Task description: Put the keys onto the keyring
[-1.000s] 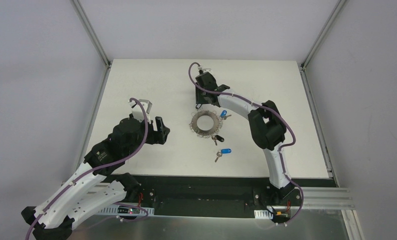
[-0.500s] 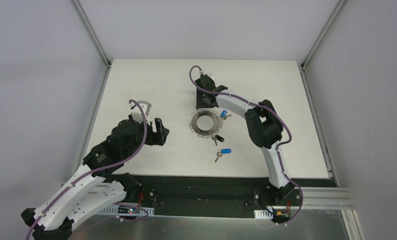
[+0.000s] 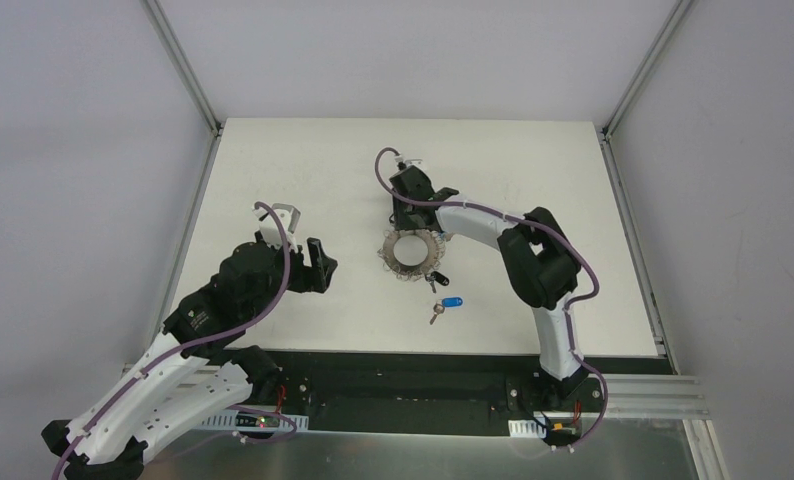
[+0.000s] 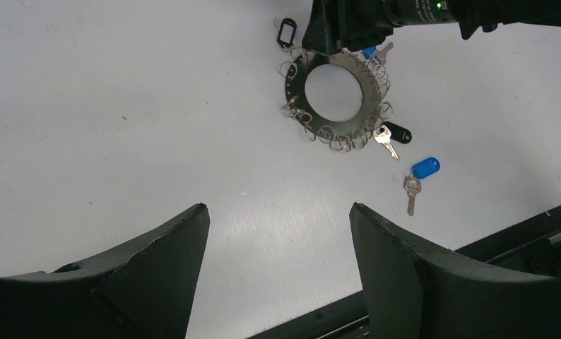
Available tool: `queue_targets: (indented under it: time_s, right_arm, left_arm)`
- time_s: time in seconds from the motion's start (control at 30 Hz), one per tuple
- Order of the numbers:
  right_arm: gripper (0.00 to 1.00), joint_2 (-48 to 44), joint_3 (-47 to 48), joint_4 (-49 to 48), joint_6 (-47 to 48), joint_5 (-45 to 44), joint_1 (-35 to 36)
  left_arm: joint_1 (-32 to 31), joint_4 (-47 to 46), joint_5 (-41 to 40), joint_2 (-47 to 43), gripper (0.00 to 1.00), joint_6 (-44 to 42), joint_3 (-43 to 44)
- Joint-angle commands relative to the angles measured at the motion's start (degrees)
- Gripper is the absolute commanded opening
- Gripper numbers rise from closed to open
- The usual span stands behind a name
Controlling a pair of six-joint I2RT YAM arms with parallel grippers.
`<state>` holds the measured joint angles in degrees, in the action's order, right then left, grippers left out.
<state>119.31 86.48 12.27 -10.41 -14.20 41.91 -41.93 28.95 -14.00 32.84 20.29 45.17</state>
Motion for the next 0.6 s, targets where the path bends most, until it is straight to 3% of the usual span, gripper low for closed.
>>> queue_targets:
  time_s: [0.0,0.23,0.57]
  right_arm:
    - [0.45,-6.3,-0.9,-4.7,4.0,-3.0,1.8]
    - [0.48,-7.8,-1.8,-6.5,7.5,-1.1,3.7]
    - [0.47,-3.4,3.6,-2.8,8.8,10.6,3.6]
  left_arm:
    - [0.1,-1.4,0.2,-0.7,0.73,0.0,-0.2]
    - [0.1,-1.4,0.1,-1.3,0.73,0.1,-0.5]
    - [0.1,-1.4,0.0,-1.2,0.73,0.2,-0.5]
